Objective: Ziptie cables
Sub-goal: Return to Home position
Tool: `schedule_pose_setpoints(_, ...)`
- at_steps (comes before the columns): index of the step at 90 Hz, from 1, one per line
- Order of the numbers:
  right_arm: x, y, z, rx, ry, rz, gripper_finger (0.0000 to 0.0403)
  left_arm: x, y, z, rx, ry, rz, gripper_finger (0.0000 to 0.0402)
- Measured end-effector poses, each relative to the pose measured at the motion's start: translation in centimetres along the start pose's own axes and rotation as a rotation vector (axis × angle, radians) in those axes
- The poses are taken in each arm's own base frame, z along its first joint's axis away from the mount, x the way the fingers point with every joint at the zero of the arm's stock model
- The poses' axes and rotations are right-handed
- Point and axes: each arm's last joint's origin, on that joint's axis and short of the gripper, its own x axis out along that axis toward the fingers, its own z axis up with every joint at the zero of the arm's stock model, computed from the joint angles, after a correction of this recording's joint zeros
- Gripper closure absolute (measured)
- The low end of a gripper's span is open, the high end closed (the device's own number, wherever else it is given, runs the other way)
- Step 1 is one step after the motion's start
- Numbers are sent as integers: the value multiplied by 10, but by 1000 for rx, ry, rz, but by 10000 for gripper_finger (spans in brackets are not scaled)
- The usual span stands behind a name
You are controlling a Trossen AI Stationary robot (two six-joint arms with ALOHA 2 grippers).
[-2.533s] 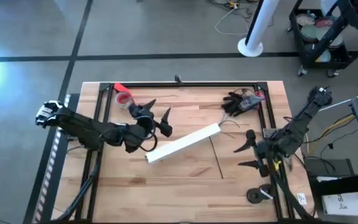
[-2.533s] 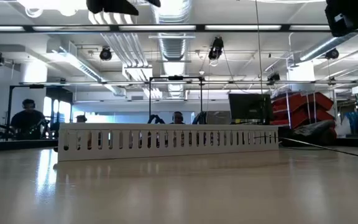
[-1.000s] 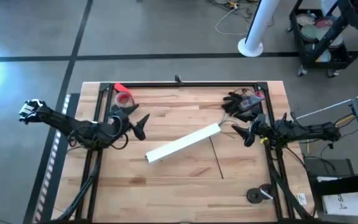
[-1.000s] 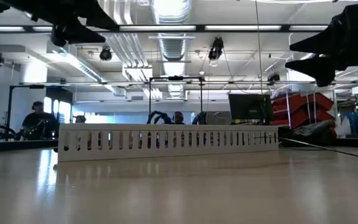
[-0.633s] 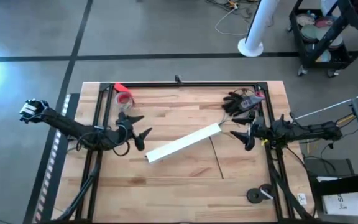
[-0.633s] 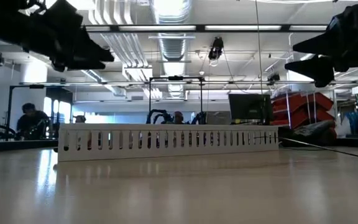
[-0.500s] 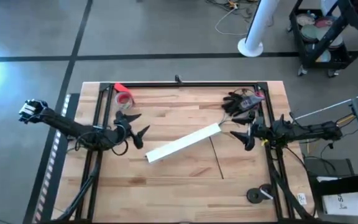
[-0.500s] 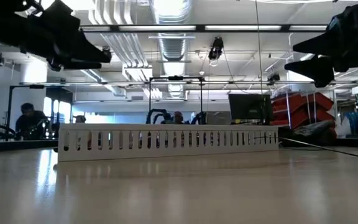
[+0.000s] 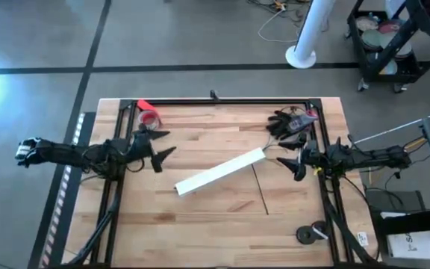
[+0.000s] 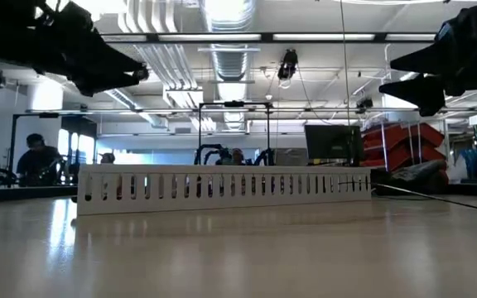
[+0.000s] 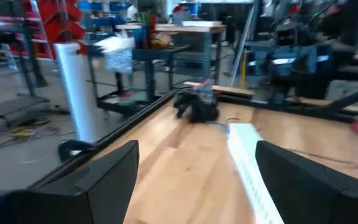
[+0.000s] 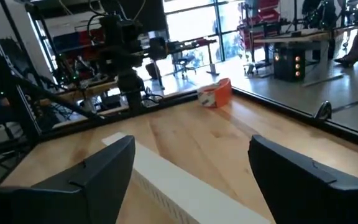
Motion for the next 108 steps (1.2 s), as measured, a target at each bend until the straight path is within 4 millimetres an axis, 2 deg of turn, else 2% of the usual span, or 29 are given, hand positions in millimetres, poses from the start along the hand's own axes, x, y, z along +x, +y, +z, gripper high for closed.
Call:
schedule_pose_setpoints(16,0,0,0,0,0,0,120,-5,0,-7,-30,-19,-151,93)
schedule_pose_setpoints(26,0,0,0,0,0,0,124,-10,3,-25,-77,-29,-154,93)
schedule_pose_setpoints(34,0,0,0,0,0,0,127,-15,3,-41,-100,-81,-249,93)
schedule_pose_setpoints(55,0,0,0,1,-2,0,133,-24,0,-32,-135,-156,-482,93)
schedule_pose_setpoints(86,0,0,0,0,-1,0,133,-25,0,-32,-195,-144,-479,93)
schedule_pose_setpoints(92,0,0,0,0,-1,0,129,-25,-1,-32,-260,-123,-498,93)
schedule_pose_setpoints(97,0,0,0,1,-1,-1,125,-25,-2,-31,-326,-77,-546,93)
schedule_pose_setpoints(108,0,0,0,0,-1,0,116,-31,-6,-25,-284,-73,-764,93)
